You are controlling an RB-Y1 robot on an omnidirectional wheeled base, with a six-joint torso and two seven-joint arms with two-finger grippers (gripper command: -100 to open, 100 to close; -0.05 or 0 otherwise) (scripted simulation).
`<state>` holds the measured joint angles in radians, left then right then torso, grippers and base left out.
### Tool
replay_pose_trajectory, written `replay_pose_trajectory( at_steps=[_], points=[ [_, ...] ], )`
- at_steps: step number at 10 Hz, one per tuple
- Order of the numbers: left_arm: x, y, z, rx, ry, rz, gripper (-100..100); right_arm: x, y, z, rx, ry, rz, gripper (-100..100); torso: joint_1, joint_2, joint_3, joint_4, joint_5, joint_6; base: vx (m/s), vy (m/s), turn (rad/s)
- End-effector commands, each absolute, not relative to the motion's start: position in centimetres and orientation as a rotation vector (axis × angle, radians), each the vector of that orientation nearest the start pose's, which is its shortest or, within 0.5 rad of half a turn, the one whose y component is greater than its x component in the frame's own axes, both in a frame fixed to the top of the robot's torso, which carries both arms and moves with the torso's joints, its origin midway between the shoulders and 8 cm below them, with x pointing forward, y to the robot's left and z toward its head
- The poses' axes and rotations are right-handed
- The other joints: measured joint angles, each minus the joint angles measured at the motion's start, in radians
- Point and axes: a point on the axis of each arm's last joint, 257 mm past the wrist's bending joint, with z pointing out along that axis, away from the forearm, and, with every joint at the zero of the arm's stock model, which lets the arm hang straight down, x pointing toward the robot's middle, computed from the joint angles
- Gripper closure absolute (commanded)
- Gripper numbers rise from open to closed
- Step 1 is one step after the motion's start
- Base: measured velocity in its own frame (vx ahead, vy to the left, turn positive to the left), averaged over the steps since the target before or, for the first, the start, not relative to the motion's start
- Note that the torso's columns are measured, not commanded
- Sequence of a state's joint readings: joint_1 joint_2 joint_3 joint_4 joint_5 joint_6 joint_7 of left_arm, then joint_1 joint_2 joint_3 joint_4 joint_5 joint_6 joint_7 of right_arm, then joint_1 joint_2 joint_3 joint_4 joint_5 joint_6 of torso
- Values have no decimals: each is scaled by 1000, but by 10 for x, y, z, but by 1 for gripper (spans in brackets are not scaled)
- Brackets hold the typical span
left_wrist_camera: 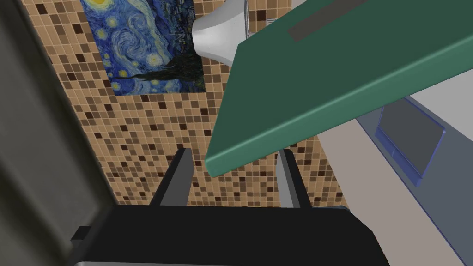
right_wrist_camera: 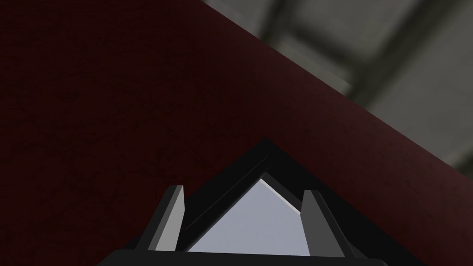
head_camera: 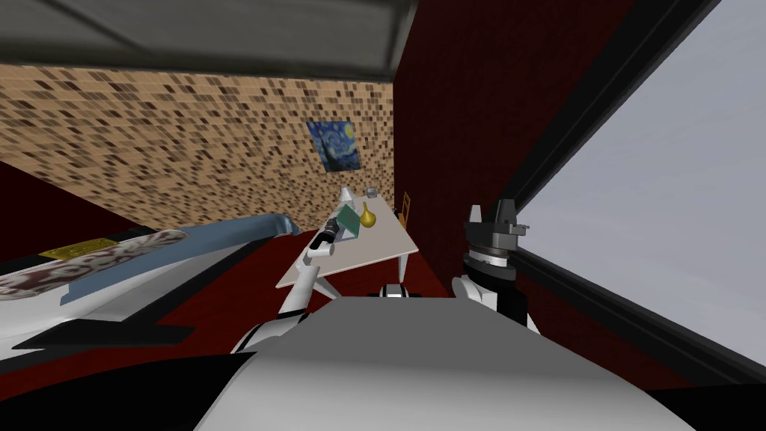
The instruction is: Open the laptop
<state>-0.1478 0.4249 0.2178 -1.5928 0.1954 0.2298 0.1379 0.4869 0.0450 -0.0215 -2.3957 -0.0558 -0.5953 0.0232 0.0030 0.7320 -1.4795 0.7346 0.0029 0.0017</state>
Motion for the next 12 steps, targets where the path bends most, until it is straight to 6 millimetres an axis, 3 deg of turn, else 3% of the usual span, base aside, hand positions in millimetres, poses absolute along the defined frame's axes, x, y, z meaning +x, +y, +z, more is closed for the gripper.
replay_pose_trajectory(
  at_steps=[1,4,5,6,8,9,12],
  points=[
    [574,428,-142,-1331,1021,-1125,100,295,-288,93,529,389,1337,0,-1,1,1,0,-1,0,-14,105,14],
    [574,419,-162,-1425,941,-1219,100,295,-288,93,529,389,1337,0,-3,1,0,0,-2,1,-15,98,6],
    [573,423,-157,-1402,958,-1196,100,295,-288,93,529,389,1337,0,-4,2,1,2,-3,1,-6,43,-1],
    [569,414,-174,-1457,901,-1264,100,295,-288,93,529,389,1337,0,-7,4,2,4,-4,0,16,92,-34],
    [567,410,-181,-1480,871,-1295,100,295,-288,93,529,389,1337,0,-3,8,4,5,-4,-2,-5,92,-39],
    [570,416,-168,-1472,893,-1276,-100,295,-288,93,529,389,1337,0,-4,10,6,6,-4,-2,-11,27,6],
    [572,421,-152,-1472,895,-1279,-100,295,-288,93,529,389,1337,0,-8,8,4,6,-6,-1,1,-36,18]
  ],
)
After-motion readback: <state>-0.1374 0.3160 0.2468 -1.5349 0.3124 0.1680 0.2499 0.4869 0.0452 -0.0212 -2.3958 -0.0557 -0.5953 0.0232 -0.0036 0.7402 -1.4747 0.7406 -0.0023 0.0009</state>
